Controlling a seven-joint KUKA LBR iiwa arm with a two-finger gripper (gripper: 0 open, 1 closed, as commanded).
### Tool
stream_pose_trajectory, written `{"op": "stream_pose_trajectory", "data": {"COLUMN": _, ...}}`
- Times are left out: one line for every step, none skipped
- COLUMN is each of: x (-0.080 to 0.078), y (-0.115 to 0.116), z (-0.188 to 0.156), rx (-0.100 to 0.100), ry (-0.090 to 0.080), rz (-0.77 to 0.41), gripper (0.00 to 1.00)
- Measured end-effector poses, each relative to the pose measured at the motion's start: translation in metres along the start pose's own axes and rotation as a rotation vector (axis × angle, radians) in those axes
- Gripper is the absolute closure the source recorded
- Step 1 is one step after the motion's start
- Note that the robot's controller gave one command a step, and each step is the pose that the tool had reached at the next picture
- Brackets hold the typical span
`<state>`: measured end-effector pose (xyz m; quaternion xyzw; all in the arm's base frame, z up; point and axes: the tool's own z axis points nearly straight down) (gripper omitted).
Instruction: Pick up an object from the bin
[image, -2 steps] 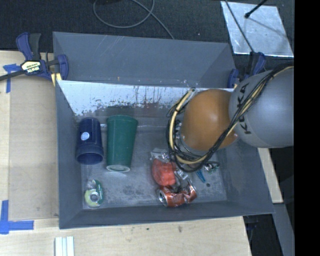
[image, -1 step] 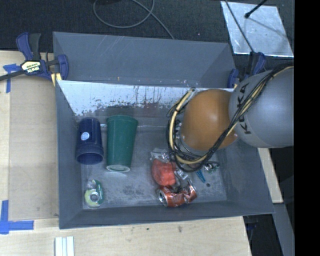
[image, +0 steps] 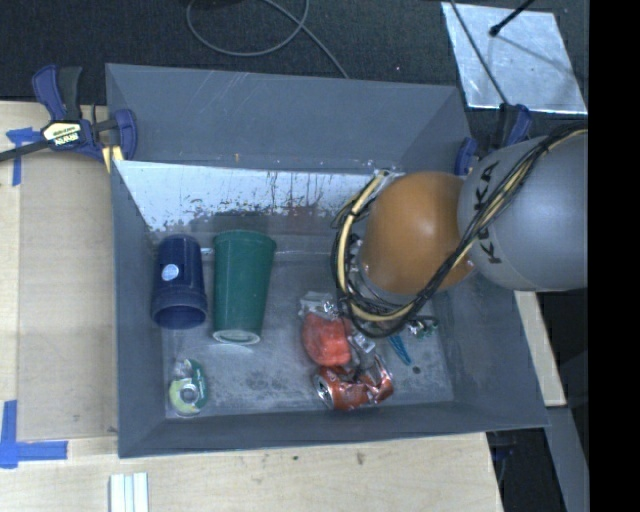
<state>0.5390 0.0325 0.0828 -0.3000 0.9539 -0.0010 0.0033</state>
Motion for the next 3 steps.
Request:
{"op": "stream_pose_trajectory", "data": {"x": -0.007, "y": -0.005, "z": -0.009, "rx": 0.0, "ry": 0.001, "rz": -0.04, "gripper": 1.0}}
{"op": "stream_pose_trajectory", "data": {"x": -0.009, "y": -0.019, "z": -0.031, "rx": 0.0, "ry": -0.001, "rz": -0.047, "gripper": 1.0}}
{"op": "stream_pose_trajectory", "data": {"x": -0.011, "y": -0.011, "z": -0.068, "rx": 0.0, "ry": 0.0, "rz": -0.052, "gripper": 1.0}}
